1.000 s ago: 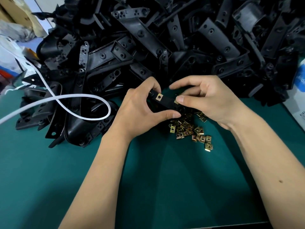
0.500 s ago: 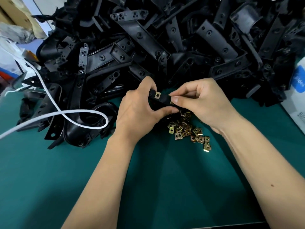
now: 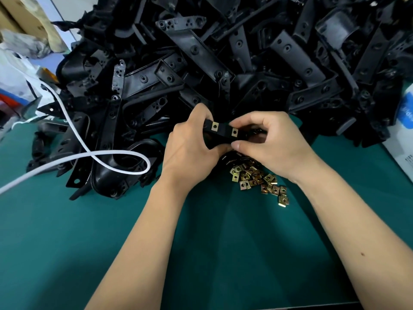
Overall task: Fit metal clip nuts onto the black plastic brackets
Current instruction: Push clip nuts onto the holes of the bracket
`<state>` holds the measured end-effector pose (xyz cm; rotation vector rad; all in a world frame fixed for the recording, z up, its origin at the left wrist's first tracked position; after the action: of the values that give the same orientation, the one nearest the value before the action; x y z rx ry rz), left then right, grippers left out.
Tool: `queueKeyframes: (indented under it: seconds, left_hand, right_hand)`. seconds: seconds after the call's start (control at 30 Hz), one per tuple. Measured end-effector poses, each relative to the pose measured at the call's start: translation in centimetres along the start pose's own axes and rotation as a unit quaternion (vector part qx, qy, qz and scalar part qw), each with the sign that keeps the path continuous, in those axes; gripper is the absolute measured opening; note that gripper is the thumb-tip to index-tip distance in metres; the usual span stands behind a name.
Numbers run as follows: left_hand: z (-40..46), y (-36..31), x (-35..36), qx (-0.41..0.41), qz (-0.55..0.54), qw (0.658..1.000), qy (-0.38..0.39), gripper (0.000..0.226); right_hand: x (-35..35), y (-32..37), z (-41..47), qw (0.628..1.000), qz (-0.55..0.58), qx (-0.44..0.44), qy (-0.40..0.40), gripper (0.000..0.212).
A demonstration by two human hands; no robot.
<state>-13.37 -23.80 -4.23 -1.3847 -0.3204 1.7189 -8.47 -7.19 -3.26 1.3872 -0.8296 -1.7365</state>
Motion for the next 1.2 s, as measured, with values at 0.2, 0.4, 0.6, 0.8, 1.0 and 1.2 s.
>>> queueKeyframes:
  seconds: [0.2, 0.4, 0.6, 0.8, 1.0, 1.2]
  left_hand:
    - [0.0, 0.1, 0.1, -0.010, 0.001, 1.000, -0.007, 0.052]
    - [-0.2, -0.3, 0.2, -0.002, 0.002, 1.000, 0.001, 0.052]
    - [-0.2, -0.8, -1.2, -0.006, 0.053, 0.998, -0.042, 0.072]
    - [-0.6, -3.4, -2.0, -0.003, 0.113, 0.993, -0.031, 0.047]
    - [-3.1, -16.0, 3.0, 0.091, -0.031, 0.995, -0.007, 0.035]
    - [-10.5, -32.2, 16.1, 0.287, -0.057, 0.928, 0.231, 0.036]
  right_hand:
    - [-0.5, 1.1, 0.0, 0.992, -0.092, -0.069, -0.061, 0.027]
    - [-0.7, 1.2, 0.1, 0.988, -0.113, -0.093, -0.056, 0.024]
    - [-2.0, 1.5, -0.3, 0.985, -0.077, -0.080, -0.129, 0.026]
    - [-5.4, 3.7, -3.2, 0.972, -0.058, -0.086, -0.213, 0.026]
    - [-14.1, 4.0, -11.6, 0.932, -0.001, -0.114, -0.344, 0.014]
    - [-26.0, -4.1, -30.3, 0.810, 0.023, -0.005, -0.586, 0.006]
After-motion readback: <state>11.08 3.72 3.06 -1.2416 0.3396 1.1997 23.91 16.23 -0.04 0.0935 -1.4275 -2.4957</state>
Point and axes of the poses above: each hand's wrist, its own z-axis towards the middle knuckle, its own x-axis out of the palm, y = z × x, the point moved 8 cm from there along z, towards the middle knuckle, and after that the axes turned 2 degrees about y, right-handed, at the moved point
